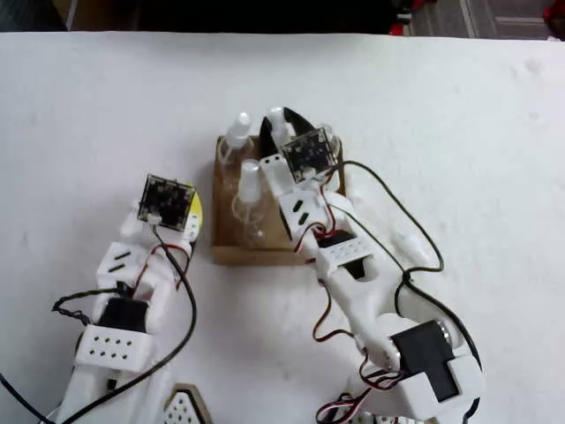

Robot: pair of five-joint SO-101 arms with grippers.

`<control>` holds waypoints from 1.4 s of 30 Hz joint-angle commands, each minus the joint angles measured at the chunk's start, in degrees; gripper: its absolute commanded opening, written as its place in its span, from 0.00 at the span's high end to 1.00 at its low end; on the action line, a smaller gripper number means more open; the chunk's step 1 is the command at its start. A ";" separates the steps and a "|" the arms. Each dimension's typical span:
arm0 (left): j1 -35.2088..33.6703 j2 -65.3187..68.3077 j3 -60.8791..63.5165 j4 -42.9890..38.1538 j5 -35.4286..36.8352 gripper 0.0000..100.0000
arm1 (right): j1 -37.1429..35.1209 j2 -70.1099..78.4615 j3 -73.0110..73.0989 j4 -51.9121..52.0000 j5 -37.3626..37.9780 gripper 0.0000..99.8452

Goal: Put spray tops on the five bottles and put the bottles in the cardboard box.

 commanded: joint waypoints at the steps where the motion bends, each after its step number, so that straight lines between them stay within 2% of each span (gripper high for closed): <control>1: 0.22 0.22 -0.18 -1.05 -0.44 0.93 | -0.22 -0.84 0.09 -0.66 -0.35 0.92; 6: 0.22 0.22 -0.18 -1.05 -0.44 0.93 | -0.22 -0.92 -0.26 3.03 -0.44 0.85; 14: 0.22 0.22 -0.18 -1.05 -0.44 0.93 | -0.13 -6.55 0.09 4.79 -0.44 0.86; 29: 0.13 0.22 -0.18 -1.14 -0.44 0.93 | 3.56 -41.10 -0.35 34.07 -0.53 0.86; 34: 0.13 0.22 -0.09 -1.14 -0.44 0.93 | 10.86 -50.42 -0.35 43.30 -0.53 0.86; 42: 0.13 0.22 -0.09 -1.14 -0.44 0.93 | 30.20 -52.79 -0.35 56.22 -0.53 0.86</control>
